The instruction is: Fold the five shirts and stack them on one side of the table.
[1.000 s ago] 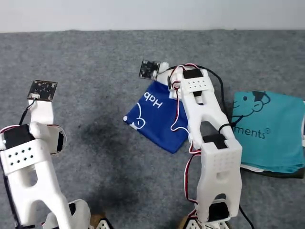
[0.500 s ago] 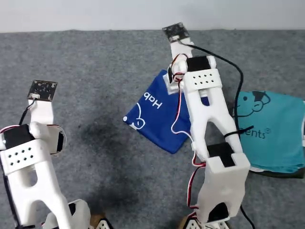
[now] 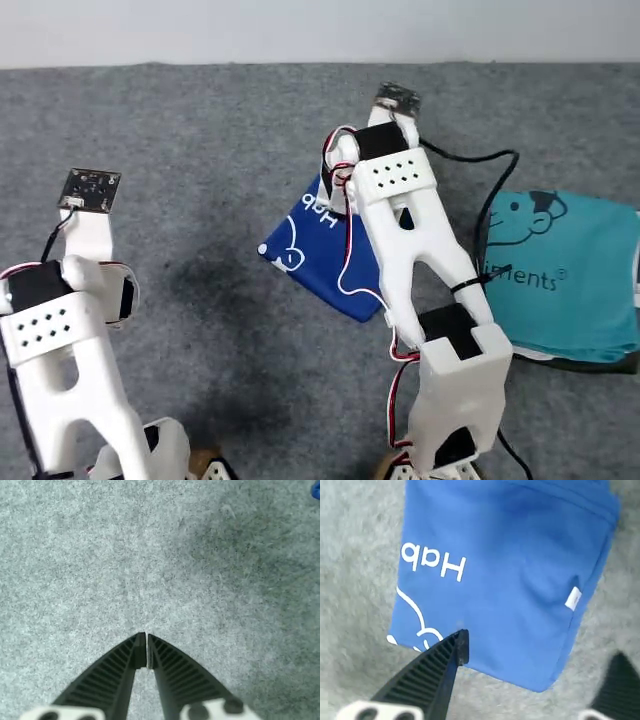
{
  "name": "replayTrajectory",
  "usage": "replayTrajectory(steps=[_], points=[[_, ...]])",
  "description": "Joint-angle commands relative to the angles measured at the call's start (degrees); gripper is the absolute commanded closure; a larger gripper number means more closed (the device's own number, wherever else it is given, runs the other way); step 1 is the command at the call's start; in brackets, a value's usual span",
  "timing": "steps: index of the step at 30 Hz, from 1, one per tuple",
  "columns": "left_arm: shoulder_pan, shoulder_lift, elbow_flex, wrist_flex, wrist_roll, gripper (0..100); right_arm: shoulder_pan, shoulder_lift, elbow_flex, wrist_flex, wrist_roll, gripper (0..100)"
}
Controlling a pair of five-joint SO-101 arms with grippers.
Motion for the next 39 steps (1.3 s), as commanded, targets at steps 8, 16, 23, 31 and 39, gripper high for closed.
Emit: replayTrajectory(steps=[8, 16, 23, 31, 39], points=[[-0.5, -1.8, -0.3, 0.5, -0.4, 98, 2.5, 13.9, -2.8, -10.7, -5.8, 54.9], [-0.5, -1.8, -0.3, 0.5, -0.4, 98, 4.6, 25.2, -3.2, -16.5, -4.3, 57.4], [-0.5, -1.8, -0.3, 0.5, -0.5, 98, 4.6, 24.9, -4.0, -17.0, 2.0, 99.8], [-0.5, -1.8, -0.4, 0.5, -0.5, 98, 5.9, 16.3, -8.3, -5.9, 11.6, 99.1], [-0.5, -1.8, -0.7, 0.5, -0.5, 98, 6.8, -0.3, -9.2, 5.8, 18.3, 98.9]])
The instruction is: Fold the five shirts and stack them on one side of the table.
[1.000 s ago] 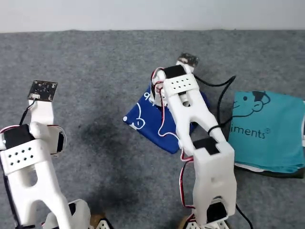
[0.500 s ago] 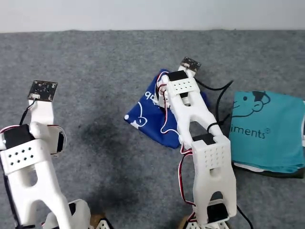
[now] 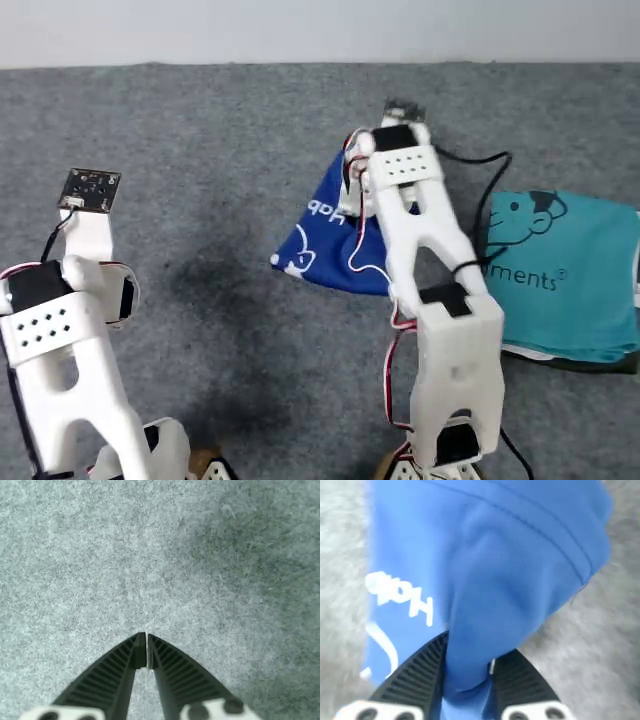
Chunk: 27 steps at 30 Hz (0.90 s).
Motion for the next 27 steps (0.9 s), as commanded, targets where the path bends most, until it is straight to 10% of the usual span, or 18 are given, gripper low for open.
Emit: replayTrajectory(steps=[1, 27], points=[[-0.5, -1.8, -0.7, 0.5, -0.5, 98, 1.1, -10.2, -3.1, 5.2, 5.4, 98.9], [-0.4, -1.8, -0.3, 2.1, -0.5, 98, 27.3, -36.0, 11.9, 11.3, 37.2, 98.9]])
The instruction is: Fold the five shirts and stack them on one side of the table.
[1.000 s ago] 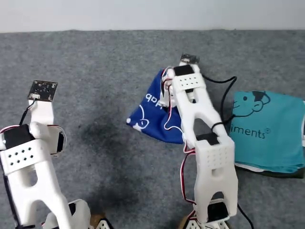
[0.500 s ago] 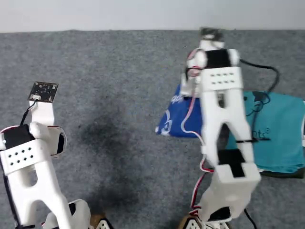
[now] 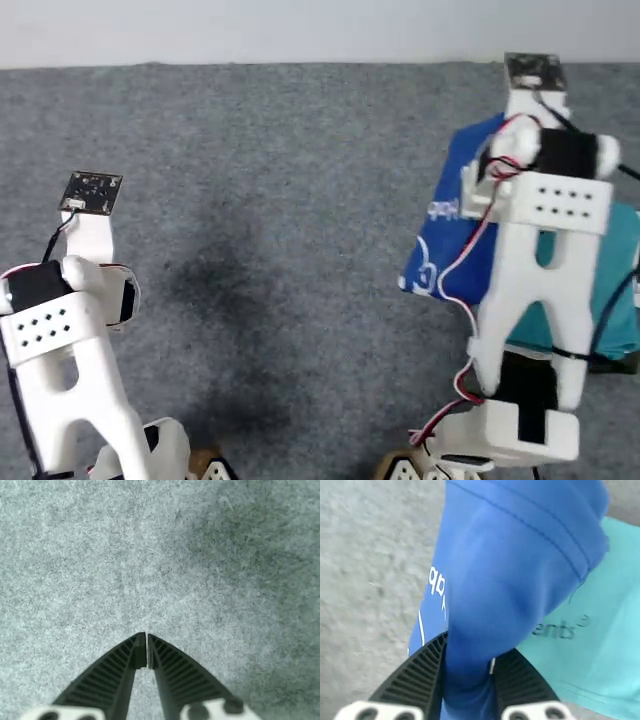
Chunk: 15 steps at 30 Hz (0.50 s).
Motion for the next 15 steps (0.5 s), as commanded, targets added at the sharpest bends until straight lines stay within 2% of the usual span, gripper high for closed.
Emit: replayTrajectory(steps=[1, 11, 15], points=[[-0.4, -1.8, -0.3, 0.5, -0.5, 98, 5.1, -3.1, 0.0, 2.2, 4.5, 98.9], [-0.4, -1.8, -0.2, 0.5, -0.5, 98, 16.2, 5.2, 0.0, -2.7, 14.9, 98.9], [-0.4, -1.8, -0.2, 0.5, -0.5, 98, 18.7, 8.7, 0.0, -5.2, 22.4, 98.7]])
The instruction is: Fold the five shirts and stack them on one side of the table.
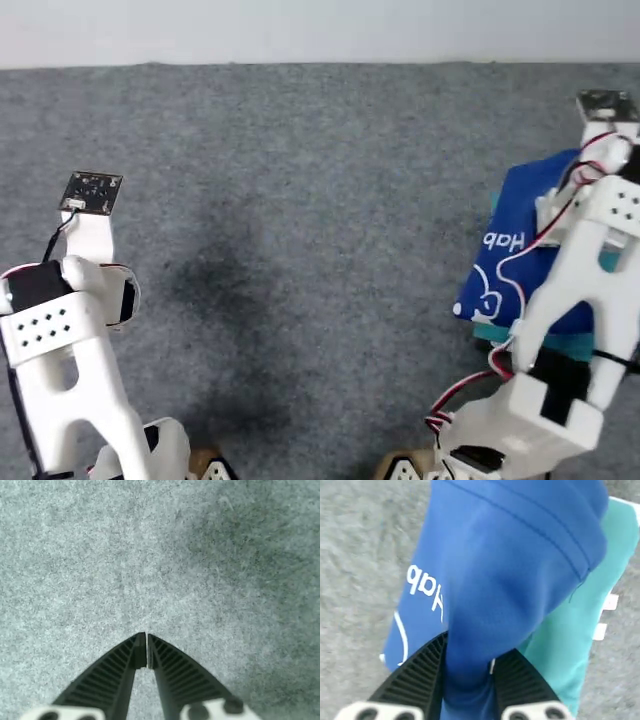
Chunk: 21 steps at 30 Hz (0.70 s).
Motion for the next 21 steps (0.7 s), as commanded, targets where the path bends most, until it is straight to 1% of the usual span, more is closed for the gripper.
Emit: replayTrajectory(steps=[1, 4, 5, 8, 10, 18, 21], points=[[-0.4, -1.8, -0.2, 0.5, -0.5, 98, 3.1, 0.9, -0.5, -2.5, 6.3, 98.3], [-0.4, -1.8, -0.2, 0.5, -0.5, 98, 5.7, 1.6, -0.6, -6.3, 9.0, 97.0], [-0.4, -1.8, -0.2, 0.5, -0.5, 98, 6.2, 1.7, -0.6, -7.2, 9.5, 94.0], [-0.3, -1.8, -0.2, 0.5, -0.5, 98, 7.0, 1.5, -0.6, -8.0, 9.8, 78.7], [-0.3, -1.8, -0.2, 0.6, -0.5, 98, 7.5, 0.7, -1.1, -7.9, 9.3, 72.5], [-0.3, -1.8, -0.2, 1.3, -0.5, 98, 6.8, -6.9, -2.3, -7.3, 9.1, 72.3], [-0.3, -1.8, -0.2, 1.3, -0.5, 98, 5.9, -8.7, -2.2, -3.7, 9.0, 77.9]])
